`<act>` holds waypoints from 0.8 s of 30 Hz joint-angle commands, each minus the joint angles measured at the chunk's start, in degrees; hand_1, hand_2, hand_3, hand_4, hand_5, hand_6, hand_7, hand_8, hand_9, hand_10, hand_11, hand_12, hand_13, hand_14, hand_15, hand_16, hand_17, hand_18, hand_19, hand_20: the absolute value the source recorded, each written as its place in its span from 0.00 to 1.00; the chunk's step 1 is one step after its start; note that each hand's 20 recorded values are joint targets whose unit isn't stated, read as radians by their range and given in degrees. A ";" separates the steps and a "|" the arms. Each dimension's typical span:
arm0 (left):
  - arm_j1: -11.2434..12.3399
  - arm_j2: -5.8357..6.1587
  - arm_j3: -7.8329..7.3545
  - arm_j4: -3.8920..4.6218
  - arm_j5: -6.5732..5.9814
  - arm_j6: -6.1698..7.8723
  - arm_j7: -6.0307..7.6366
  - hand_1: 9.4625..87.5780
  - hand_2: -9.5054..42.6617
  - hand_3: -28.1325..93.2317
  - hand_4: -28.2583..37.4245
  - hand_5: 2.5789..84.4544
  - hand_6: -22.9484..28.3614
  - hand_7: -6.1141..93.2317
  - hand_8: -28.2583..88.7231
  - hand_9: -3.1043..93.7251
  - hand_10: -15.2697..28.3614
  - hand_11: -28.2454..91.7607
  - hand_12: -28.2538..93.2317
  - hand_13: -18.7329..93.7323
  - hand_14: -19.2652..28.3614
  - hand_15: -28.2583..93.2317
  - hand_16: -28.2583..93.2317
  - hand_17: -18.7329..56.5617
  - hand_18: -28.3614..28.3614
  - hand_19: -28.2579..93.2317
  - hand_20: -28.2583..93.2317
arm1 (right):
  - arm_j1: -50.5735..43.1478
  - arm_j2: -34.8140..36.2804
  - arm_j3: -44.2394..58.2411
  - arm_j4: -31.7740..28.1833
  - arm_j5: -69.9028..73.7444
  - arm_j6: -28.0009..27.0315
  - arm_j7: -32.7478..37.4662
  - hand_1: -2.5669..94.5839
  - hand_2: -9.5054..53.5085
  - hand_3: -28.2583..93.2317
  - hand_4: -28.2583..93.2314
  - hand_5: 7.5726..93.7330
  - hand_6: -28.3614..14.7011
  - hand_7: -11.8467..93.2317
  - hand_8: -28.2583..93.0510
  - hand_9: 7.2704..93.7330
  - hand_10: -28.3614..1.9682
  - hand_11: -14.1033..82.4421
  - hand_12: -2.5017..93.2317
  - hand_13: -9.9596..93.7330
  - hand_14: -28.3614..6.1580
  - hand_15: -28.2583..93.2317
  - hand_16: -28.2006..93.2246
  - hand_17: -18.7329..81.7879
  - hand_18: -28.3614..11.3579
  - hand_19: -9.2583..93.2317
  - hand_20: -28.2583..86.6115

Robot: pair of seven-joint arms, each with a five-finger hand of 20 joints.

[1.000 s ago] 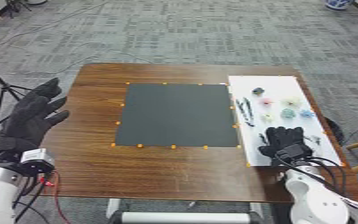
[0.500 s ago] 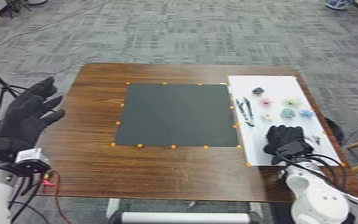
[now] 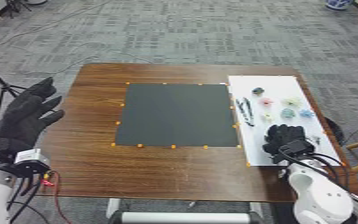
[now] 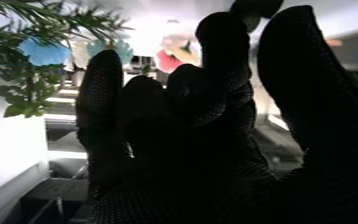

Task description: Arrange flowers

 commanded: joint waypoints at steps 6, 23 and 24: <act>0.14 -0.24 -0.07 -0.05 -0.35 0.12 -0.38 0.22 0.03 0.81 0.04 0.20 0.46 0.28 0.16 0.16 0.53 0.35 0.41 0.20 0.64 0.55 0.21 0.07 0.85 0.56 0.32 | -4.45 0.41 6.74 -3.06 0.12 -7.23 2.40 0.25 0.00 0.96 0.00 0.60 0.61 0.75 0.13 0.63 0.50 0.86 0.72 0.68 0.43 0.93 0.61 0.42 0.15 0.84 0.63; 0.07 0.10 0.08 0.22 -0.66 -0.08 -0.35 0.22 0.03 0.81 0.04 0.20 0.46 0.28 0.16 0.17 0.53 0.35 0.41 0.20 0.64 0.55 0.21 0.07 0.85 0.56 0.32 | -2.06 -1.58 5.06 -1.64 4.03 -13.08 0.53 0.19 0.00 0.94 0.00 0.58 0.57 0.72 0.08 0.58 0.45 0.85 0.70 0.65 0.40 0.92 0.60 0.39 0.13 0.82 0.64; 0.15 0.05 0.05 0.16 -0.69 -0.09 -0.36 0.22 0.03 0.81 0.04 0.20 0.46 0.28 0.16 0.17 0.53 0.35 0.41 0.20 0.64 0.55 0.21 0.07 0.85 0.56 0.32 | -1.20 -1.56 3.88 -1.20 4.08 -12.65 0.54 0.19 0.00 0.94 0.00 0.58 0.57 0.72 0.08 0.58 0.45 0.85 0.70 0.65 0.40 0.92 0.60 0.39 0.13 0.82 0.64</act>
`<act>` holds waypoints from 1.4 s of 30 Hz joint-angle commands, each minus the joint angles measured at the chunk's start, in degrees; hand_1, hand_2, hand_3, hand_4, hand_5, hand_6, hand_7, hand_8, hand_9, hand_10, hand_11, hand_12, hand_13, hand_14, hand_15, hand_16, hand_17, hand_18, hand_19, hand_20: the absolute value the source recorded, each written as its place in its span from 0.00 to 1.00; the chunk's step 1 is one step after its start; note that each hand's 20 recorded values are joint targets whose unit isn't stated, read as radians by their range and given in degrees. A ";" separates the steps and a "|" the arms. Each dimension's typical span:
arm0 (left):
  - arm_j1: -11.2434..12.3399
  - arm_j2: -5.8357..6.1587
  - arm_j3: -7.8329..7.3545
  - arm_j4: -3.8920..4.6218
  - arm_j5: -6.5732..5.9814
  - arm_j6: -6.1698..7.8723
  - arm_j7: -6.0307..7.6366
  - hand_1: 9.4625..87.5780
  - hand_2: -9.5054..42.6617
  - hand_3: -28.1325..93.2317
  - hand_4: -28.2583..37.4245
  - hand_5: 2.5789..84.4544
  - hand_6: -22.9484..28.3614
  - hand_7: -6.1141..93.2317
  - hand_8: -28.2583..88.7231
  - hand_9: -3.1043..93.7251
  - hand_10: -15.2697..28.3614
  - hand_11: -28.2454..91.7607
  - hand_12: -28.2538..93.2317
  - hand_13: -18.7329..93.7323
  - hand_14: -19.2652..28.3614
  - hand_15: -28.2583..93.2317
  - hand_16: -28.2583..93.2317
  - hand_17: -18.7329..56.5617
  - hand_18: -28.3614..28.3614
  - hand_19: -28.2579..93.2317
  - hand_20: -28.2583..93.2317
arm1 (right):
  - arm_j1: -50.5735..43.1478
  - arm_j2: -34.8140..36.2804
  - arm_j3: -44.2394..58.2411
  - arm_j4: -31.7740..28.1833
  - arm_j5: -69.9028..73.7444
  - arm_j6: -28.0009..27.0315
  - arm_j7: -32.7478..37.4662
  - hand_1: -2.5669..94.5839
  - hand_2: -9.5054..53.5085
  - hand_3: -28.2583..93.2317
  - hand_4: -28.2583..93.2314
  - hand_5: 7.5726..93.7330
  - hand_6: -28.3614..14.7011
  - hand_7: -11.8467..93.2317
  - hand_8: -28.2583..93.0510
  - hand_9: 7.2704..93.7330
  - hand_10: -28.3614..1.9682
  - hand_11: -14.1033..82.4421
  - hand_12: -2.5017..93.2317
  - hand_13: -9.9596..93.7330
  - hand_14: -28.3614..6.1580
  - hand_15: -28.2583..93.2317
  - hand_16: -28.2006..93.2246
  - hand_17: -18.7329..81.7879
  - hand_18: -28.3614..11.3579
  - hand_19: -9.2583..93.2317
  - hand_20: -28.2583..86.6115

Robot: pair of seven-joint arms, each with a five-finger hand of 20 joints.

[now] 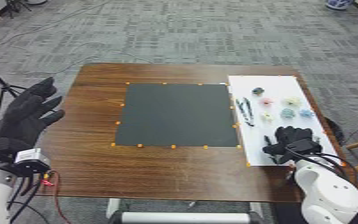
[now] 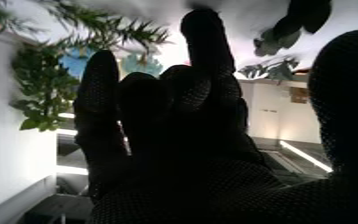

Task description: Arrange flowers

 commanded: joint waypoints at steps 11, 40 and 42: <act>0.64 -0.29 -0.04 -0.34 -0.60 0.31 -0.29 0.21 0.04 0.81 0.04 0.20 0.46 0.28 0.16 0.17 0.53 0.35 0.41 0.21 0.64 0.55 0.21 0.07 0.85 0.56 0.32 | 9.09 -3.18 -10.19 4.37 1.22 -5.53 -2.23 0.40 0.00 0.93 0.00 0.69 0.64 0.60 0.36 0.70 0.55 0.81 0.69 0.73 0.47 0.90 0.58 0.44 0.15 0.84 0.62; 3.90 -0.27 -5.83 -1.91 -0.17 0.07 -0.88 0.22 0.04 0.81 0.04 0.21 0.46 0.28 0.16 0.17 0.54 0.35 0.41 0.21 0.64 0.55 0.21 0.07 0.85 0.56 0.32 | 52.32 -19.24 -41.95 10.38 4.59 24.92 -4.73 0.38 0.04 0.96 0.16 0.77 0.67 0.63 0.44 0.81 0.62 0.83 0.75 0.80 0.52 0.93 0.59 0.48 0.17 0.88 0.64; 3.89 0.16 -6.62 -1.84 -0.30 -0.15 -1.26 0.21 0.03 0.81 0.05 0.21 0.46 0.28 0.16 0.17 0.54 0.35 0.41 0.20 0.64 0.55 0.21 0.07 0.85 0.56 0.32 | 56.85 -23.49 -45.60 13.40 7.67 25.11 -5.24 0.38 0.04 0.96 0.16 0.77 0.66 0.62 0.44 0.81 0.62 0.84 0.74 0.81 0.52 0.93 0.59 0.48 0.17 0.88 0.64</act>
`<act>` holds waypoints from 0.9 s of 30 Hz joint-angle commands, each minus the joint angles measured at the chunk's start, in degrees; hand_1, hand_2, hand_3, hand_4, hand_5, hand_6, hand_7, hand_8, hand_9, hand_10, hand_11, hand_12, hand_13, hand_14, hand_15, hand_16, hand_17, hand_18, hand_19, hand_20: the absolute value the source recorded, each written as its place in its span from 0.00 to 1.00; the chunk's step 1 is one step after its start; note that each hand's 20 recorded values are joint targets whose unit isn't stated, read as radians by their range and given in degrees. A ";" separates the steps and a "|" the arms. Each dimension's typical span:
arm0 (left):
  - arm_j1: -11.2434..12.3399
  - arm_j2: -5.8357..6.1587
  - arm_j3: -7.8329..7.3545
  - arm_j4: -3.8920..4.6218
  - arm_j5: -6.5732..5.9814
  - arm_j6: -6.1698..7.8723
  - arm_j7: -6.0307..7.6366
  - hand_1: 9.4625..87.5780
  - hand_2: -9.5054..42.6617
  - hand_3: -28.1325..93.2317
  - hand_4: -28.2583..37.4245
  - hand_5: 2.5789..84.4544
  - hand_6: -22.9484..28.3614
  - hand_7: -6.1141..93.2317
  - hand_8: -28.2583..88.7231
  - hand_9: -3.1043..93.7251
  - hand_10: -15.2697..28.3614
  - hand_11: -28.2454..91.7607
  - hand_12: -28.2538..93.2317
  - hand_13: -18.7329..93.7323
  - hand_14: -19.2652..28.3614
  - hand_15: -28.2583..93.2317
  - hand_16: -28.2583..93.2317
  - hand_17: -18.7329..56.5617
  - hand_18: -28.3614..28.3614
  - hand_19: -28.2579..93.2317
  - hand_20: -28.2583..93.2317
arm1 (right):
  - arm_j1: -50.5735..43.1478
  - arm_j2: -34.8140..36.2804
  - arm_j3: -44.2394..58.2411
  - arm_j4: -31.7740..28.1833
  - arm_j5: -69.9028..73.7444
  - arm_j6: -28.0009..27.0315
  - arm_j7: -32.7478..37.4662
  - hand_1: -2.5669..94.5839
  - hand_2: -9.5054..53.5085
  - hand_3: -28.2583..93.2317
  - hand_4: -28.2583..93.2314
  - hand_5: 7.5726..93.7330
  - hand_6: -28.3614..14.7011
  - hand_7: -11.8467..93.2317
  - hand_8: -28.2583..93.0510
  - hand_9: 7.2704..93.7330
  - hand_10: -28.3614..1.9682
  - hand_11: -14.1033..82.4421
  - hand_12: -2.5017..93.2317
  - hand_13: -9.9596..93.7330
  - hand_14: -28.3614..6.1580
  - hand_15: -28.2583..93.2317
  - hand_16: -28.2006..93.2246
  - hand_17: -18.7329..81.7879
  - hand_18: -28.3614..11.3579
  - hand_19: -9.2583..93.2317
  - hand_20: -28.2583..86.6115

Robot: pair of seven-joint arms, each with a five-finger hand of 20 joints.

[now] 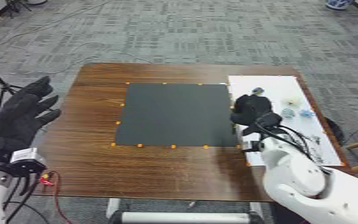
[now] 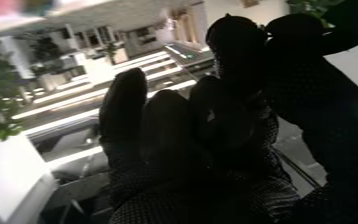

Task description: Arrange flowers

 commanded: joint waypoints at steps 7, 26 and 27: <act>0.62 2.25 -3.70 -0.67 -0.26 -0.53 -0.95 0.22 0.03 0.81 0.05 0.21 0.47 0.27 0.16 0.17 0.54 0.35 0.41 0.20 0.64 0.54 0.21 0.07 0.85 0.56 0.32 | 26.37 -28.18 -16.67 13.98 2.11 -6.56 4.25 0.37 0.03 0.97 0.19 0.79 0.64 0.63 0.45 0.81 0.61 0.84 0.75 0.81 0.51 0.94 0.59 0.48 0.15 0.89 0.64; -17.78 11.02 7.27 6.37 -1.38 -3.93 -5.04 0.21 0.03 0.81 0.05 0.22 0.47 0.26 0.16 0.17 0.54 0.34 0.41 0.20 0.64 0.54 0.21 0.06 0.85 0.55 0.32 | 16.05 -38.13 -18.16 22.06 -3.97 -15.33 7.60 0.37 0.03 0.97 0.19 0.78 0.63 0.64 0.45 0.82 0.60 0.86 0.74 0.81 0.49 0.95 0.60 0.48 0.14 0.90 0.64; -18.83 11.00 8.20 6.42 -1.06 -4.26 -4.69 0.21 0.03 0.81 0.05 0.22 0.47 0.26 0.16 0.17 0.54 0.34 0.41 0.20 0.64 0.54 0.21 0.06 0.85 0.55 0.32 | 15.91 -38.53 -18.37 22.69 -4.12 -15.52 8.04 0.37 0.03 0.97 0.19 0.78 0.63 0.64 0.45 0.82 0.60 0.86 0.74 0.81 0.49 0.95 0.60 0.48 0.14 0.90 0.64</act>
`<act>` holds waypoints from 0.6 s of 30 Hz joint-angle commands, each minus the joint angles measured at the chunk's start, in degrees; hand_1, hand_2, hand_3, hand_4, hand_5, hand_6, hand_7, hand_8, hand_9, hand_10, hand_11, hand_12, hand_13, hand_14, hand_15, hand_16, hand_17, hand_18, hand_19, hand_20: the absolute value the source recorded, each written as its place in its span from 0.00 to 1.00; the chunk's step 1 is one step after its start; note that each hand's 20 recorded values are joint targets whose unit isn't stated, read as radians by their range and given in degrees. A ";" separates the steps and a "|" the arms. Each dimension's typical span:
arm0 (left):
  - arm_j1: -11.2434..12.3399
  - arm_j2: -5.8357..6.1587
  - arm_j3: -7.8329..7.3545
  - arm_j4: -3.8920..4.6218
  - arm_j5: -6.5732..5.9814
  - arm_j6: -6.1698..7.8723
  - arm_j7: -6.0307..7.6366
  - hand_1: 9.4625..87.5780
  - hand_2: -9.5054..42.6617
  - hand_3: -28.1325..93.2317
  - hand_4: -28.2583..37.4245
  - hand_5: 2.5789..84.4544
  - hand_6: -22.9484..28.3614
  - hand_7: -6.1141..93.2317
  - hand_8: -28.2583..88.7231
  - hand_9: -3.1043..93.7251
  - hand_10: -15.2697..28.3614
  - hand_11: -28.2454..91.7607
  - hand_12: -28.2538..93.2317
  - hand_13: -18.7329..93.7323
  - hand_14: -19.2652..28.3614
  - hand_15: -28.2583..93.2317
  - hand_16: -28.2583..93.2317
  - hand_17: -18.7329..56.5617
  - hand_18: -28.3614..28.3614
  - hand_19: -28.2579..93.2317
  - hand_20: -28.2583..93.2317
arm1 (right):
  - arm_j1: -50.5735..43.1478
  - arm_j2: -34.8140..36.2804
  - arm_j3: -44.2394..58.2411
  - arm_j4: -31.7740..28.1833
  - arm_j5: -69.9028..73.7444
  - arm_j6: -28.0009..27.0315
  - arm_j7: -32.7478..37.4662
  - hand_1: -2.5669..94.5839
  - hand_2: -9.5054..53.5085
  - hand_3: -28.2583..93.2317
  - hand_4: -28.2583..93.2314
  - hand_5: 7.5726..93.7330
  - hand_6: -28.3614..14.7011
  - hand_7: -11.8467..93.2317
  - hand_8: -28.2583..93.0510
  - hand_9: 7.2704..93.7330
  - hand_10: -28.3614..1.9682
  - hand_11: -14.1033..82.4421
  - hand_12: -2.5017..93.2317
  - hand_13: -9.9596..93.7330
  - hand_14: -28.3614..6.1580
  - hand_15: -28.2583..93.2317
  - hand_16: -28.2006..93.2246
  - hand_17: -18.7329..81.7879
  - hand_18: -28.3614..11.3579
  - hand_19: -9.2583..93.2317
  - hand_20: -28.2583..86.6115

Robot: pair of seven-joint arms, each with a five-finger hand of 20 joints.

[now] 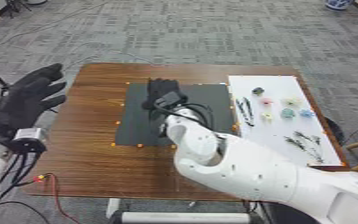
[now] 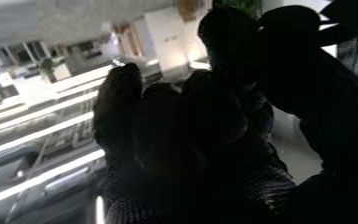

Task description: Arrange flowers

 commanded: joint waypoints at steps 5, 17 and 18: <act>-14.06 0.92 9.16 1.24 1.72 -3.80 0.18 0.22 0.03 0.81 0.05 0.22 0.47 0.26 0.16 0.17 0.54 0.34 0.41 0.20 0.64 0.53 0.21 0.06 0.85 0.55 0.32 | -4.30 -4.47 -2.51 7.30 -2.77 -2.05 3.73 0.37 0.02 0.98 0.19 0.79 0.63 0.64 0.44 0.81 0.60 0.86 0.74 0.81 0.49 0.95 0.60 0.48 0.13 0.90 0.64; -18.27 1.44 13.80 2.46 1.36 -4.40 -0.16 0.21 0.03 0.81 0.04 0.22 0.47 0.26 0.17 0.17 0.54 0.34 0.42 0.20 0.64 0.53 0.22 0.06 0.85 0.55 0.31 | -2.48 -7.70 -3.59 10.85 -1.47 -0.91 5.27 0.37 0.00 0.98 0.17 0.80 0.63 0.63 0.42 0.82 0.61 0.86 0.74 0.82 0.50 0.95 0.59 0.49 0.13 0.91 0.64; -18.42 1.41 14.02 2.50 1.36 -4.63 -0.17 0.21 0.03 0.81 0.04 0.22 0.47 0.26 0.17 0.17 0.54 0.34 0.42 0.20 0.64 0.53 0.22 0.06 0.85 0.55 0.31 | -2.27 -7.84 -3.87 10.49 -1.23 -0.43 5.43 0.37 0.00 0.98 0.17 0.80 0.63 0.63 0.42 0.82 0.61 0.86 0.74 0.82 0.50 0.95 0.59 0.49 0.13 0.91 0.64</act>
